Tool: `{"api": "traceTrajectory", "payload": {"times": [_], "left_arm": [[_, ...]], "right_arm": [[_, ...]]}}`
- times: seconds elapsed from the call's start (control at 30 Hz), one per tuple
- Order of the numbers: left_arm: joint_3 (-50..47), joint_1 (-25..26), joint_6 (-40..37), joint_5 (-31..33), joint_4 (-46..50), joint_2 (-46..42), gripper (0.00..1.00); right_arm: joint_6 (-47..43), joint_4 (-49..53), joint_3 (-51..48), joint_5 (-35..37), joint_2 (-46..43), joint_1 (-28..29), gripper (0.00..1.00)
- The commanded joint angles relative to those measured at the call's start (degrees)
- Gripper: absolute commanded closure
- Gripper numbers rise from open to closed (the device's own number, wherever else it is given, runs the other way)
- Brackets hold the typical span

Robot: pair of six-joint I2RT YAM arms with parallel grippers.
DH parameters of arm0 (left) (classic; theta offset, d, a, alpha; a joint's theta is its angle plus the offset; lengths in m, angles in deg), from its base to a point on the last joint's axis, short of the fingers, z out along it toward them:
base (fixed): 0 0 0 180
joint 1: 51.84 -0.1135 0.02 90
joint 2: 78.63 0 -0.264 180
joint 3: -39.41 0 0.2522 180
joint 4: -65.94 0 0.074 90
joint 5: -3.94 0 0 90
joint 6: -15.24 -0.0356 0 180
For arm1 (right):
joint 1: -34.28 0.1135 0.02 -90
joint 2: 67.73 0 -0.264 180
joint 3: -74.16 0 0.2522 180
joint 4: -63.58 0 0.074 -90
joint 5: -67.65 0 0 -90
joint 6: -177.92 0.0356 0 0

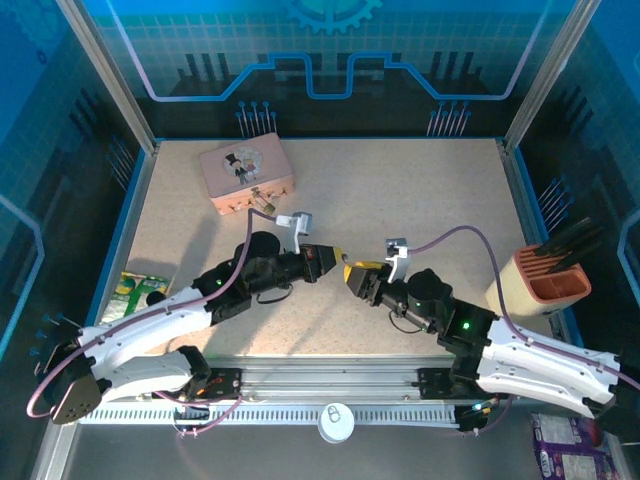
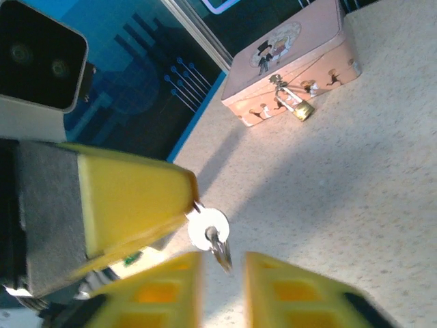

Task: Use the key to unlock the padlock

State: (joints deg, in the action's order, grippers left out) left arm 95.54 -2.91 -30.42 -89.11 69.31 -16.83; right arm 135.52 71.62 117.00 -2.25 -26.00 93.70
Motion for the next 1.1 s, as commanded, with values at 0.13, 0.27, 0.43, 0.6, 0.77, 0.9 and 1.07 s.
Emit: {"api": "traceTrajectory", "payload": {"times": [0.13, 0.27, 0.43, 0.6, 0.77, 0.9, 1.07], "left_arm": [[-3.1, 0.1, -2.5, 0.0, -8.6, -0.2, 1.00], [-3.0, 0.3, -2.3, -3.6, -11.4, 1.1, 1.00], [-1.5, 1.1, -2.9, -6.2, -11.4, 2.0, 1.00], [-0.9, 1.4, -3.0, -6.1, -10.4, 1.5, 1.00], [-0.9, 1.4, -2.8, -6.7, -10.4, 1.2, 1.00], [-0.9, 1.4, -2.7, -6.4, -10.4, 1.0, 1.00], [-0.2, 1.4, -2.3, -6.0, -9.7, 0.2, 1.00]], "right_arm": [[2.5, -15.6, -9.9, -4.2, -8.4, -4.4, 0.47], [4.9, -22.3, -11.7, -13.1, -7.8, -8.0, 0.46], [8.7, -30.5, -12.0, -23.5, -3.5, -12.5, 0.50], [12.6, -36.9, -13.0, -30.0, -0.5, -16.6, 0.55], [12.7, -36.9, -12.4, -31.4, 1.3, -16.8, 0.60], [12.5, -36.8, -12.0, -31.9, 2.2, -16.8, 0.65], [12.4, -35.8, -12.1, -32.4, 2.0, -16.8, 0.68]]}}
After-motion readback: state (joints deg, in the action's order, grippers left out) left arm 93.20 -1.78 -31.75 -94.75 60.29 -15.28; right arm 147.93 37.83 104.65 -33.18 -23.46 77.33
